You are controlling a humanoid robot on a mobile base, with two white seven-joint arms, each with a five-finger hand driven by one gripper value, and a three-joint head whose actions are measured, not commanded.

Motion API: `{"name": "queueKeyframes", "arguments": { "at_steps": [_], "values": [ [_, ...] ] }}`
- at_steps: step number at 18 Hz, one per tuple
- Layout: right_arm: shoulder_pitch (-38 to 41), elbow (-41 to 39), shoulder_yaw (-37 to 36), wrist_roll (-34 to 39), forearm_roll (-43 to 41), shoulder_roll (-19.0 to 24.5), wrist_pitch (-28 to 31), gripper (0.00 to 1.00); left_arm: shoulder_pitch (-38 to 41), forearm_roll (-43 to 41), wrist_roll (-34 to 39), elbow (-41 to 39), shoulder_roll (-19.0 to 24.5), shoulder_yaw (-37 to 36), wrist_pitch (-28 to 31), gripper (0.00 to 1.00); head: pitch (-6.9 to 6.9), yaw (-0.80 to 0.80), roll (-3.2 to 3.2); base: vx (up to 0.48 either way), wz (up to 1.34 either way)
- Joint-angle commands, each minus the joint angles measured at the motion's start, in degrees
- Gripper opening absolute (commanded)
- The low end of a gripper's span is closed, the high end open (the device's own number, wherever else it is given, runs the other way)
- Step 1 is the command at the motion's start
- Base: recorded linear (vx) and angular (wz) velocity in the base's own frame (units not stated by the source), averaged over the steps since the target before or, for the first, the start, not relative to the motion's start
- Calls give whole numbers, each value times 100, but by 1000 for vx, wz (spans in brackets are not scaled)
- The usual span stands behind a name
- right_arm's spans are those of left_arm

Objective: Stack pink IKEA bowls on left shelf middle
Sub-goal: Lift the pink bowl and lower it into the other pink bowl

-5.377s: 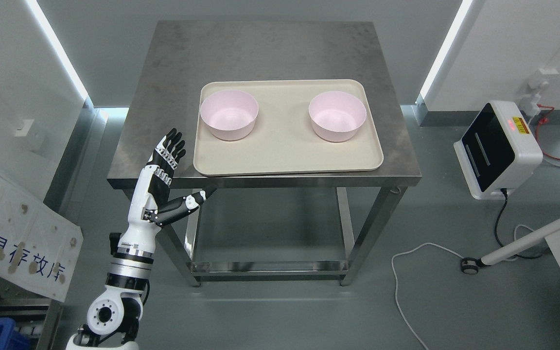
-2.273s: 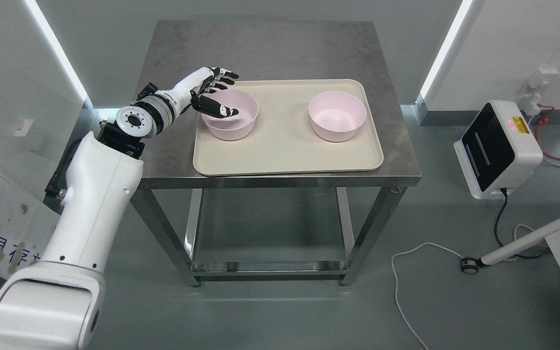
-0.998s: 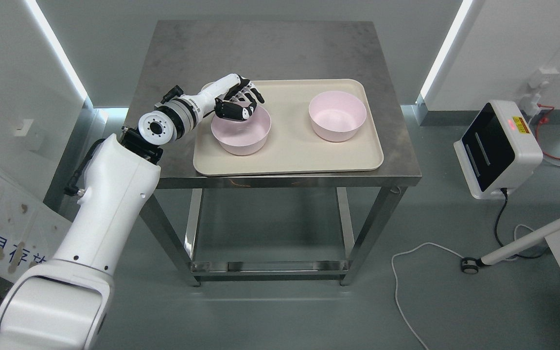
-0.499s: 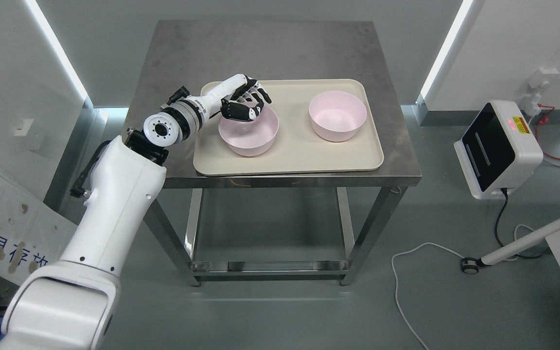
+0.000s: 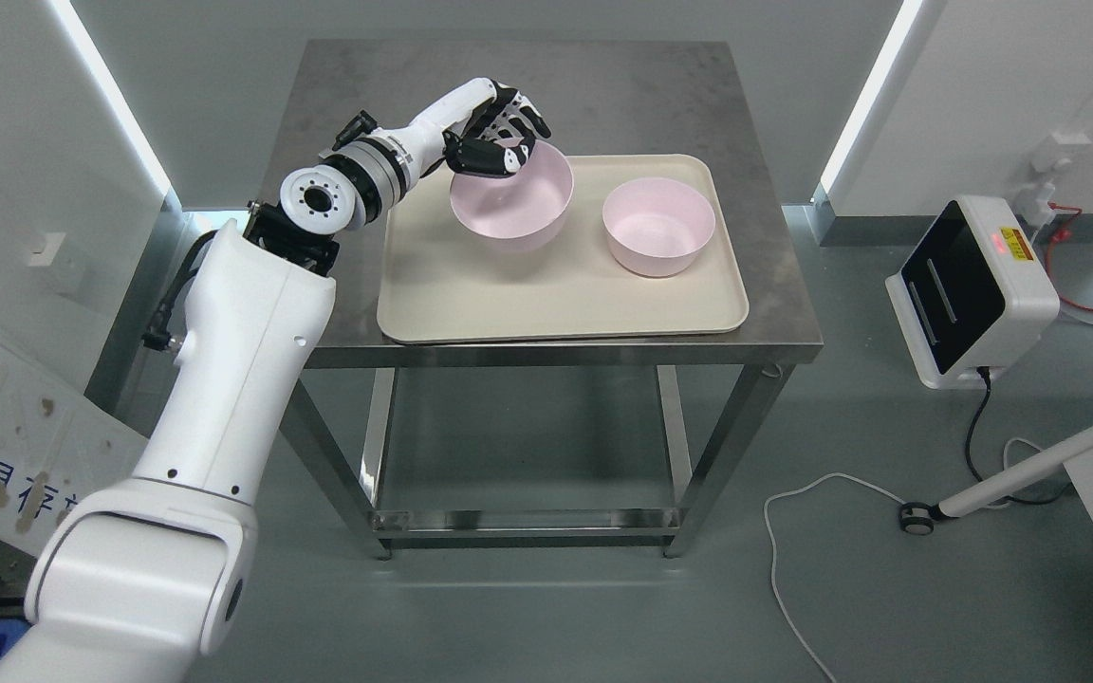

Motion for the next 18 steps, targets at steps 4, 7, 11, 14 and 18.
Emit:
{"name": "queueKeyframes", "arguments": {
  "at_steps": [4,7,11,14,18],
  "values": [
    [167,-193,-62,4,0,-100,4,100,-394,544,892,-128,-62,-1971,337,1,0,0,0,0,0],
    [167,-193,-62,4,0,-100,-5,100,-455,606,920,-137,-62,-2869,311,1,0,0,0,0,0],
    [167,-193,-70,4,0,-100,-5,100,-823,650,955,-93,-62,-3477,320,1,0,0,0,0,0],
    [167,-193,-62,4,0,-100,-5,100,-1132,1070,1174,-57,-62,-3557,311,1,0,0,0,0,0],
    [167,-193,-70,4,0,-100,4,100,-1246,1308,1455,-40,-62,-3706,258,1,0,0,0,0,0]
  ]
}}
